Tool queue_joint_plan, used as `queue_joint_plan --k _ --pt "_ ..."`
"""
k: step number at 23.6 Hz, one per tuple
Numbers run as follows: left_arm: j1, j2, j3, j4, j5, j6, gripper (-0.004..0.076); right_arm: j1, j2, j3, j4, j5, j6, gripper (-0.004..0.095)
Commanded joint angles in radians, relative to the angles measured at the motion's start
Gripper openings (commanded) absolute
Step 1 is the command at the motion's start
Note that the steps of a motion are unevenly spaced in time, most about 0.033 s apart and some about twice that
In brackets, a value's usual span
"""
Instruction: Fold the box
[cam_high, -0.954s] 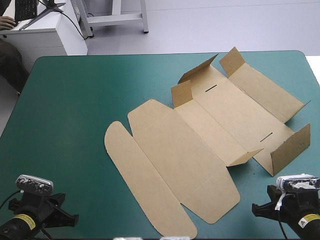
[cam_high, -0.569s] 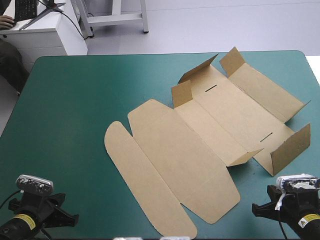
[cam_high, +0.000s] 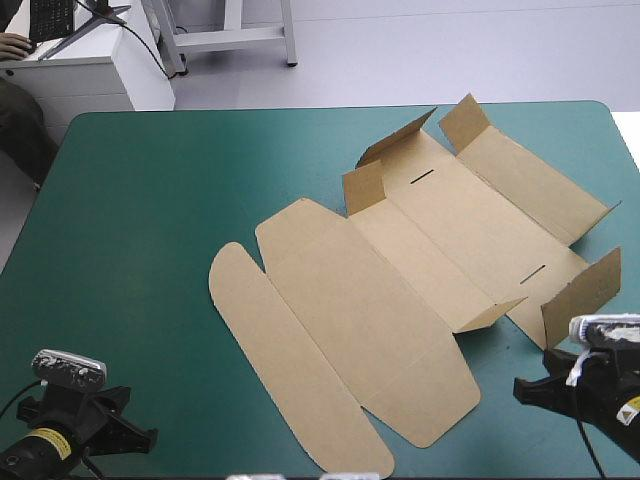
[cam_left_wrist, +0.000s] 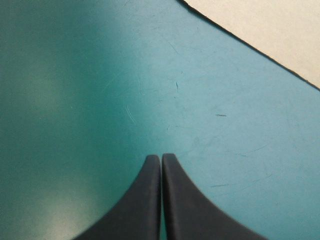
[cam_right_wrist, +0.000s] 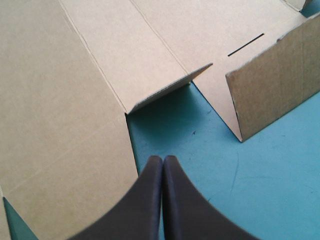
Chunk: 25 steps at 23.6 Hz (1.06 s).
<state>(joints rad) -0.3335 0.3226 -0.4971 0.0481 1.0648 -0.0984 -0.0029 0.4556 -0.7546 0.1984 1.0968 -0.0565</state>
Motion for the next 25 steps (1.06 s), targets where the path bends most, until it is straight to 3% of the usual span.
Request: queue_joint_plan --k 1,6,8,11,15,19,25 --pt "-0.004 0.014 -0.024 -0.001 -0.055 -0.002 -0.001 0.0 0.101 -0.126 0.009 -0.025 0.057 -0.0014" --pt "-0.004 0.014 -0.024 -0.001 -0.057 -0.002 -0.001 0.0 0.28 -0.227 0.009 -0.033 -0.007 0.0007" --pt "-0.004 0.014 -0.024 -0.001 -0.057 -0.002 -0.001 0.0 0.325 -0.238 0.011 -0.012 0.009 0.0107" --pt "-0.004 0.014 -0.024 -0.001 -0.057 -0.002 -0.001 0.0 0.374 -0.237 0.016 0.002 0.019 0.0351" --pt "-0.004 0.014 -0.024 -0.001 -0.057 -0.002 -0.001 0.0 0.397 -0.237 0.016 -0.018 0.032 0.0475" --pt "-0.004 0.014 -0.024 -0.001 -0.057 -0.002 -0.001 0.0 0.419 -0.237 0.016 -0.013 0.16 0.0491" --pt "-0.004 0.014 -0.024 -0.001 -0.057 -0.002 -0.001 0.0 0.505 -0.237 0.016 0.014 0.465 0.0491"
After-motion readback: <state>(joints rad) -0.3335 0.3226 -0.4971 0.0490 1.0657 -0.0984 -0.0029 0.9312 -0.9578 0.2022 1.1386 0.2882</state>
